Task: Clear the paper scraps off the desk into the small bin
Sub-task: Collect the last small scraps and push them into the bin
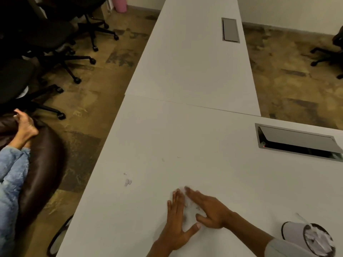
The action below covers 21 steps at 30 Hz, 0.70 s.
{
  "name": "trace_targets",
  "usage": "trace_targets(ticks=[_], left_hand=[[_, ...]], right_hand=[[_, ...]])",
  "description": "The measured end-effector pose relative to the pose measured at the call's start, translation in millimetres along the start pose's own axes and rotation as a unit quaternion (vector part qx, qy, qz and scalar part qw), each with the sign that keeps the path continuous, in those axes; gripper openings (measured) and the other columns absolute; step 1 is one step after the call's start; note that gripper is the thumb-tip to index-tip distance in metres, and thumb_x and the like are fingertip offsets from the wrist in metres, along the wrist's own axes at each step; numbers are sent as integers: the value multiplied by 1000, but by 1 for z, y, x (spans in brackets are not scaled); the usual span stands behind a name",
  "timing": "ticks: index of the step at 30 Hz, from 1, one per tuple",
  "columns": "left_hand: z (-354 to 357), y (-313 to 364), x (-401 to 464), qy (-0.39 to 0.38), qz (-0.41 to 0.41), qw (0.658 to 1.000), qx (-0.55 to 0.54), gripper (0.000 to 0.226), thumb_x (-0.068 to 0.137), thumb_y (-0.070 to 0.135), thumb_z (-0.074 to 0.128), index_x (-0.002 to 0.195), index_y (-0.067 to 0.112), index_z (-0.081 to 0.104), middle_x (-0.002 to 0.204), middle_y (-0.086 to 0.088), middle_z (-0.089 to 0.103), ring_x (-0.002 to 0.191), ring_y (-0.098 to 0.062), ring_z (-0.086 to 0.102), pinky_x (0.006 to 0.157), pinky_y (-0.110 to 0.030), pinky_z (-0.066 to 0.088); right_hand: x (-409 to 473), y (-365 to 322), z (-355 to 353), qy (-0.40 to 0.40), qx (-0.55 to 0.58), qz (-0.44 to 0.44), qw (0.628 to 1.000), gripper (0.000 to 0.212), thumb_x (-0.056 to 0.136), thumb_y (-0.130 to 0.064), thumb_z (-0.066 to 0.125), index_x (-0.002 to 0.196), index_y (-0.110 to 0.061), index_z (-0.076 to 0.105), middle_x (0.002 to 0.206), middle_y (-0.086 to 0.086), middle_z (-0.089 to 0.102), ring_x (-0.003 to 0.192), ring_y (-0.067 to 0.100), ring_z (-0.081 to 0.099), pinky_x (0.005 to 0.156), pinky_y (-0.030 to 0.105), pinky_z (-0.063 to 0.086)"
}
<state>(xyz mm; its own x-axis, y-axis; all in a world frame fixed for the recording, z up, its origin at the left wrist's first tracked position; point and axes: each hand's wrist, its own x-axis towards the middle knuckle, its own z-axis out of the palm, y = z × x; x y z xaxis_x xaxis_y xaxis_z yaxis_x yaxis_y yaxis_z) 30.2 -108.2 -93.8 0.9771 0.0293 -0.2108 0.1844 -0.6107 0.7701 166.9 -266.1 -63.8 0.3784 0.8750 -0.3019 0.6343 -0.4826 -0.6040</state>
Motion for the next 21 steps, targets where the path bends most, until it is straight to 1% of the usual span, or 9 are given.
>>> trace_targets(ticks=[1, 3, 5, 7, 9, 12, 16, 18, 21], left_hand=[[-10, -5, 1, 21, -15, 1000, 2, 103, 85, 70, 44, 147, 20, -22, 157, 8, -26, 146, -17, -22, 118, -45, -18], [-40, -23, 5, 81, -65, 994, 20, 105, 81, 76, 40, 147, 20, -20, 158, 5, -26, 145, -15, -25, 116, -46, -20], [-78, -47, 9, 140, -135, 981, 21, 111, 73, 86, 32, 148, 21, -19, 157, 4, -26, 144, -13, -27, 116, -45, -19], [-114, -75, 13, 164, -186, 969, 14, 116, 64, 92, 28, 146, 27, -22, 157, 4, -26, 143, -10, -27, 119, -46, -14], [-137, -99, 13, 135, -193, 972, 20, 116, 60, 95, 30, 141, 34, -27, 157, 5, -26, 143, -7, -26, 121, -45, -10], [-145, -116, 17, 85, -170, 978, 84, 118, 59, 96, 28, 139, 32, -32, 155, 6, -29, 141, -8, -29, 120, -42, -12], [-129, -109, 33, 65, -153, 972, 163, 114, 65, 94, 16, 141, 23, -31, 153, 4, -33, 141, -13, -31, 118, -44, -15], [-118, -101, 39, 39, -117, 973, 195, 110, 69, 90, 13, 143, 18, -27, 154, 0, -30, 142, -14, -30, 119, -46, -13], [-102, -86, 44, -2, -59, 974, 221, 105, 76, 85, 15, 147, 14, -20, 156, -3, -26, 143, -15, -27, 121, -48, -9]], right_hand=[[10, -1, -9, 26, 16, 21, 999, 80, 90, -37, 50, 154, -26, 2, 162, -12, 0, 148, 4, 11, 121, 34, 23], [38, -2, -27, 63, 20, 42, 997, 80, 90, -35, 51, 154, -22, 3, 162, -8, -2, 149, 6, 4, 123, 34, 15], [71, 0, -44, 66, 2, 60, 996, 81, 93, -36, 49, 154, -15, 0, 162, 0, -8, 150, 11, -6, 124, 38, 4], [101, 3, -55, 55, 4, 102, 993, 83, 96, -39, 48, 153, -11, -6, 162, 5, -13, 149, 16, -12, 123, 39, -2], [122, 4, -53, 38, 11, 140, 989, 86, 96, -44, 47, 152, -10, -10, 161, 6, -17, 149, 17, -14, 123, 39, -3], [139, 0, -37, 14, -17, 150, 988, 90, 94, -48, 46, 152, -8, -10, 161, 9, -16, 148, 21, -17, 122, 45, -4], [148, -10, -20, 1, -87, 102, 991, 84, 95, -43, 41, 151, -5, -8, 161, 12, -14, 148, 25, -16, 121, 45, -5], [150, -17, -15, -11, -124, 69, 990, 78, 96, -37, 38, 152, -5, -5, 161, 13, -12, 149, 26, -14, 122, 45, -4], [145, -22, -8, -23, -165, 22, 986, 72, 96, -31, 37, 153, -6, 0, 162, 12, -9, 149, 25, -12, 122, 44, -2]])
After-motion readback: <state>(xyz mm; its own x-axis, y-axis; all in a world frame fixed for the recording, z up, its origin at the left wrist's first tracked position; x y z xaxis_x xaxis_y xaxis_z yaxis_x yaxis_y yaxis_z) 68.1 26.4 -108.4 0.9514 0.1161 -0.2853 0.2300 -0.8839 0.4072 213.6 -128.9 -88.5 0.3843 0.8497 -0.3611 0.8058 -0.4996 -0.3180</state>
